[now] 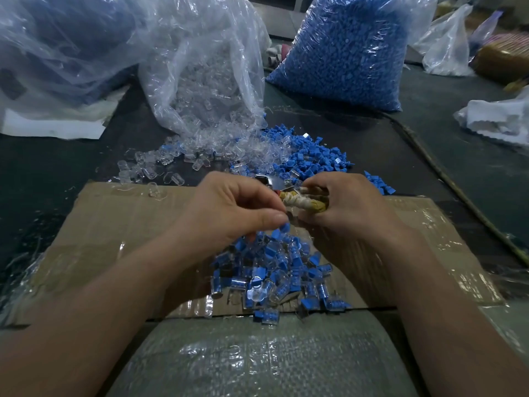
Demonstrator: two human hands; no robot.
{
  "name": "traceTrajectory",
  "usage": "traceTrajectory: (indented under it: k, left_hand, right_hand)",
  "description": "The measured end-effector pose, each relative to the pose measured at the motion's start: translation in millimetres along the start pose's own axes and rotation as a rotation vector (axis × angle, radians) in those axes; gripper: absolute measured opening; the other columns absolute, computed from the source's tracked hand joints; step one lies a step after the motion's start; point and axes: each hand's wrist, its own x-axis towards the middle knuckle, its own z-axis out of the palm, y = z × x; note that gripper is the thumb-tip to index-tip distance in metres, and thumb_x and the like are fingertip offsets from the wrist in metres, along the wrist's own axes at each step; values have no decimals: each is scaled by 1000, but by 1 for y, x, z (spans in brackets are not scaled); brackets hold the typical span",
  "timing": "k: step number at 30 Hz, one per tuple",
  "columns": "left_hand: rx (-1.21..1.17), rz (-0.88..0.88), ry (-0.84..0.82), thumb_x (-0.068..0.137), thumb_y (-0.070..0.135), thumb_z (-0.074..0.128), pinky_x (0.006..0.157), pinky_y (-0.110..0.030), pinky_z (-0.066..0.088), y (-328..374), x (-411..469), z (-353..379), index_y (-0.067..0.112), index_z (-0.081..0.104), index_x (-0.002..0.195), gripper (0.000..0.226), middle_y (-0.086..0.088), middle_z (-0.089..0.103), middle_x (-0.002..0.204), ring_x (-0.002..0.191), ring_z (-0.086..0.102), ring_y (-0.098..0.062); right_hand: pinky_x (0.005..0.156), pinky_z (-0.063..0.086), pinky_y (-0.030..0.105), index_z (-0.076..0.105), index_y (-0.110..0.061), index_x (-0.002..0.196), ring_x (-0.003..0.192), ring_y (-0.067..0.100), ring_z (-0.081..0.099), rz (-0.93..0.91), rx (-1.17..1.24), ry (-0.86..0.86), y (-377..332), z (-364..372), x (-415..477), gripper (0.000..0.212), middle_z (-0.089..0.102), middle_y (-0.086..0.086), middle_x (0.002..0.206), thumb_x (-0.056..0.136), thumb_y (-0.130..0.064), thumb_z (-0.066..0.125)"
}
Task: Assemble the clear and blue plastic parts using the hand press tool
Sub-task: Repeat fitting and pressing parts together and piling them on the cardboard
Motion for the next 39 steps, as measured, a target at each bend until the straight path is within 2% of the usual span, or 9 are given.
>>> traceTrajectory:
  k: [6,11,14,16,20,26,29,33,39]
  left_hand:
    - [55,8,-105,56,31,68,47,-12,44,1,-2,0,20,71,66,15,3,66,60,51,54,-4]
    - [56,1,258,71,17,68,52,-17,50,-11,8,-11,21,69,75,5,2,66,63,53,56,-5]
    - [190,-15,484,81,3,63,64,-18,52,-25,18,-21,25,65,79,23,5,65,73,69,61,-8]
    - [373,-18,519,85,3,60,77,-16,48,-30,22,-24,27,65,90,25,5,65,91,83,59,-5]
    - [768,-21,376,89,11,56,101,-29,31,-38,27,-29,20,56,125,36,-1,52,123,114,45,-15]
    - [945,-80,149,96,26,43,114,-32,8,-43,30,-31,28,17,147,57,3,17,155,142,13,-14]
    - [1010,-109,112,97,28,40,112,-32,15,-44,31,-31,26,22,146,52,1,26,152,138,22,-17]
    - [963,-58,221,95,22,48,96,-33,32,-41,30,-28,19,50,131,37,-6,54,125,114,46,-19]
    - [887,24,385,83,19,66,82,-23,32,-41,28,-28,16,63,115,32,1,57,96,91,48,-13]
  right_hand:
    - [75,37,27,57,-29,112,89,7,48,27,-12,-61,2,-1,0,57,54,-14,96,63,-48,76]
    - [76,35,29,52,-29,119,93,8,45,40,28,-141,4,-3,0,71,47,-15,97,56,-54,76]
    - [79,33,28,47,-29,126,96,7,41,36,19,-168,6,-3,0,77,42,-15,102,58,-54,75]
    - [80,31,26,45,-28,128,97,7,38,21,8,-181,7,-4,-1,77,39,-14,104,61,-51,75]
    - [74,30,22,47,-27,126,95,7,39,-12,9,-211,8,-9,-3,71,40,-14,102,64,-47,75]
    - [81,34,26,48,-27,124,99,9,41,-21,-8,-227,8,-12,-4,69,42,-12,104,64,-48,76]
    - [82,35,27,49,-28,122,99,9,42,-12,-5,-237,8,-12,-4,67,42,-12,105,64,-48,75]
    - [81,34,26,48,-29,121,99,9,42,-9,0,-240,7,-11,-3,66,42,-13,104,64,-48,75]
    - [77,32,24,48,-30,124,99,7,41,-18,12,-251,12,-12,-2,69,42,-14,105,63,-52,72]
